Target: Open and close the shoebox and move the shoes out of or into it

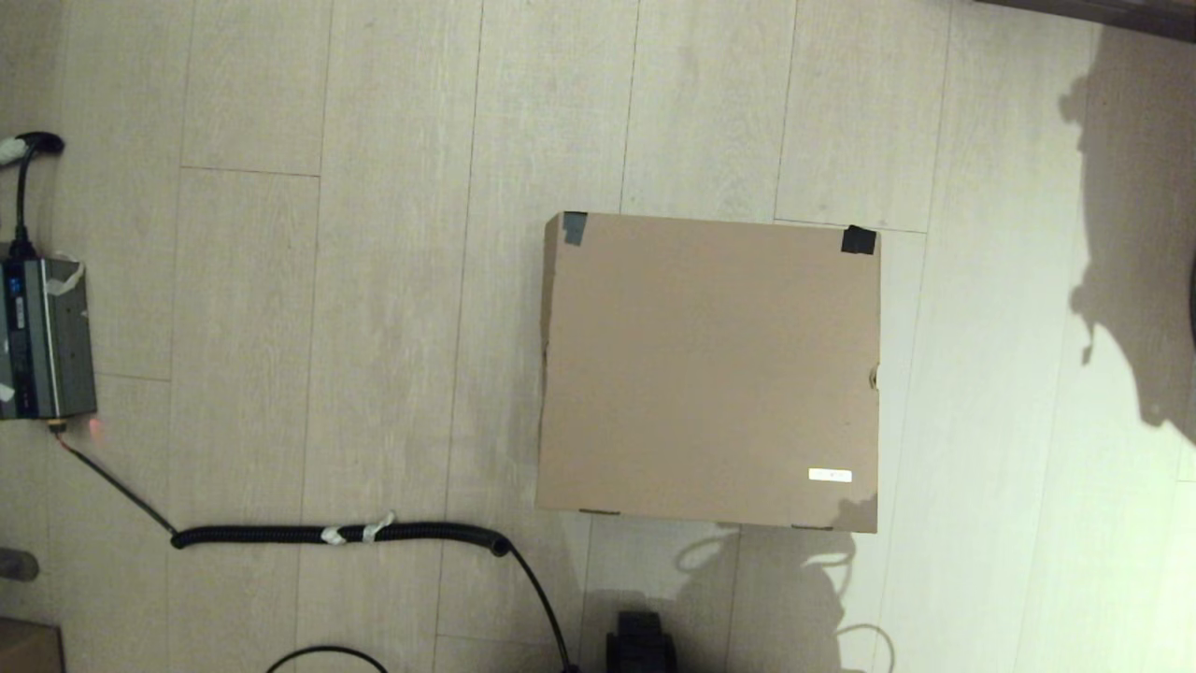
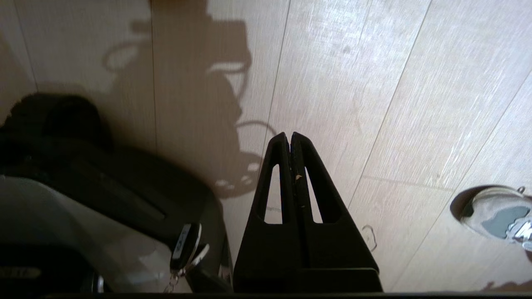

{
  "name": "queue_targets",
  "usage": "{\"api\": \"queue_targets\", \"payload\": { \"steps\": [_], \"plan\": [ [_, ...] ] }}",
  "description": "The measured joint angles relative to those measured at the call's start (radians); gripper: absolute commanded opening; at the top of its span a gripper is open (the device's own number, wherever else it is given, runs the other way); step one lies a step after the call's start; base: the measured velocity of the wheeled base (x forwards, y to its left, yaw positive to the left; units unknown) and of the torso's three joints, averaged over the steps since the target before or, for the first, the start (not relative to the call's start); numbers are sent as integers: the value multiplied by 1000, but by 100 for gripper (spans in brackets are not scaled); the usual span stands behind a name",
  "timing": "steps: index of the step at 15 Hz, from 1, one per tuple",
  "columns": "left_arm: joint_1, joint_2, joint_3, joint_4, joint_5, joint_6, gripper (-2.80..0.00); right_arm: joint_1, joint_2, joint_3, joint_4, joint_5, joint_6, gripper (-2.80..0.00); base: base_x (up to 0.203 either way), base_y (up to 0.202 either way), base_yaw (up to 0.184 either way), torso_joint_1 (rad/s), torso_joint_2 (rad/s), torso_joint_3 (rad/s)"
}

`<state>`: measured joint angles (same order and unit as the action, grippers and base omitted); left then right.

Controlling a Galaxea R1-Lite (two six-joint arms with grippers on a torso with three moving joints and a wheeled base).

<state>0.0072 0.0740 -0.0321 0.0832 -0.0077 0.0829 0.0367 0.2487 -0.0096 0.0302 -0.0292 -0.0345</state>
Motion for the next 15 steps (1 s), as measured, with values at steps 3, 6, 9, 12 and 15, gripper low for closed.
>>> {"api": "queue_targets", "payload": {
  "steps": [3, 6, 9, 12, 15],
  "plan": [
    [-2, -52, 6, -19, 0, -2, -280, -25, -152, 8, -43, -4, 43, -280, 0, 0, 0, 0, 0, 0],
    [-3, -71, 8, -23, 8, -65, -280, -36, -222, 10, -61, -10, 125, -280, 0, 0, 0, 0, 0, 0],
    [-3, -76, 8, -24, 9, -72, -280, -38, -242, 10, -62, -21, 141, -280, 0, 0, 0, 0, 0, 0],
    [-3, -78, 8, -25, 9, -73, -280, -38, -249, 10, -63, -21, 142, -280, 0, 0, 0, 0, 0, 0],
    [-3, -78, 8, -25, 9, -73, -280, -38, -250, 10, -63, -22, 143, -280, 0, 0, 0, 0, 0, 0]
  ]
}}
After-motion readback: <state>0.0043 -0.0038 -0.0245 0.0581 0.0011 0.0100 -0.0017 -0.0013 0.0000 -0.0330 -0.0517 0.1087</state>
